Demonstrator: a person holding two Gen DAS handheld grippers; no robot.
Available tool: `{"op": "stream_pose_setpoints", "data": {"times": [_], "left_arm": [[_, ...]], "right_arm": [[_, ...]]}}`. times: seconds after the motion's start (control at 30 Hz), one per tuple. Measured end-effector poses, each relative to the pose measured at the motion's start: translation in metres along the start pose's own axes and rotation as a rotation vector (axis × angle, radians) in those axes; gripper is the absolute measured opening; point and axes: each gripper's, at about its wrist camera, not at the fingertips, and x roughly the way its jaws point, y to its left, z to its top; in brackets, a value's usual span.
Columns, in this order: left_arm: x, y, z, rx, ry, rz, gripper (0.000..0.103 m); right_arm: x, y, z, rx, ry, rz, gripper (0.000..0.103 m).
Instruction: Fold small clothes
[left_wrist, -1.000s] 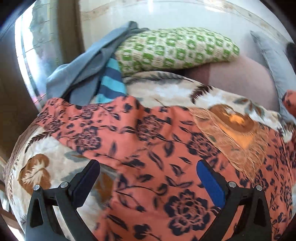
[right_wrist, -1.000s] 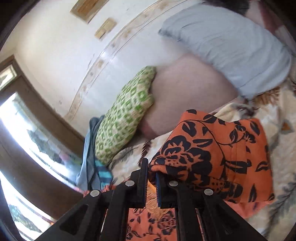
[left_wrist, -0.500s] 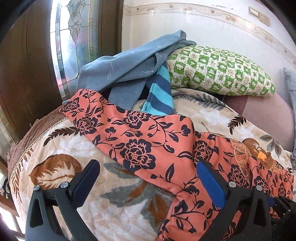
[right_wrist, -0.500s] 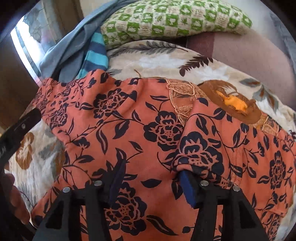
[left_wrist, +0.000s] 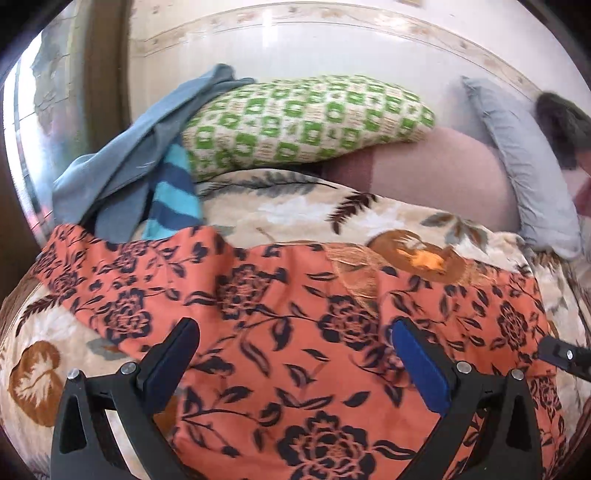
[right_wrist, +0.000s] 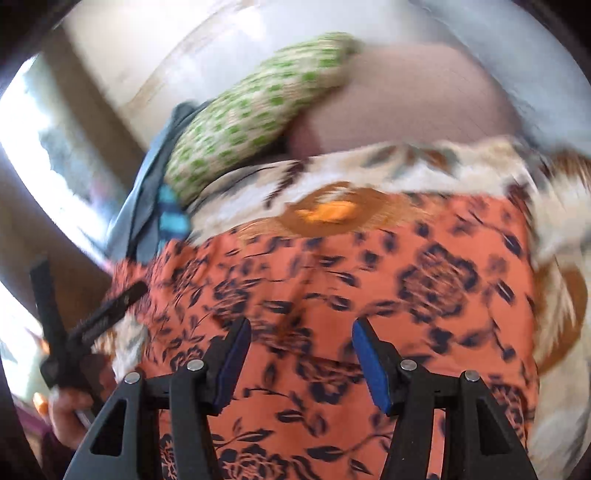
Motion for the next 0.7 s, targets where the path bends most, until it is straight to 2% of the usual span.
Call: {"op": "stream_pose_setpoints", "data": {"times": [0.07,0.13,0.27,0.4,0.47,0.53,0.6,0.7], "left_arm": [[0.009,-0.025,-0.007,0.073,0.018,-0.018,0.103],[0.019,-0.043,-0.012,0.143,0.03,0.011,0.103],[0.04,-0.059,-0.017,0.219,0.054,0.043,0.103],[0.055,-0.067,-0.016,0.273,0.056,0.076,0.103],[0.061,-0.064,-0.012,0.255,0.06,0.087,0.103],[0.069,-0.055,-0.008,0.225,0.073,0.141,0.103],[0.077,-0.036,-0.003,0.162,0.108,0.206,0.103],[0.077,-0.009,0.001,0.059,0.146,0.237,0.103]], "right_arm": [[0.004,-0.028,0.003,0.129,0.011,-0.002,0.061],[0.011,-0.044,0.006,0.23,0.036,0.05,0.061],[0.023,-0.05,0.011,0.281,0.06,0.14,0.061],[0.04,-0.06,0.005,0.332,0.099,0.179,0.061],[0.039,-0.07,0.0,0.352,0.101,0.188,0.061],[0.042,-0.075,-0.002,0.38,0.11,0.206,0.061],[0.041,-0.079,-0.003,0.398,0.114,0.218,0.061],[0.036,-0.08,-0.001,0.403,0.089,0.249,0.062]]}}
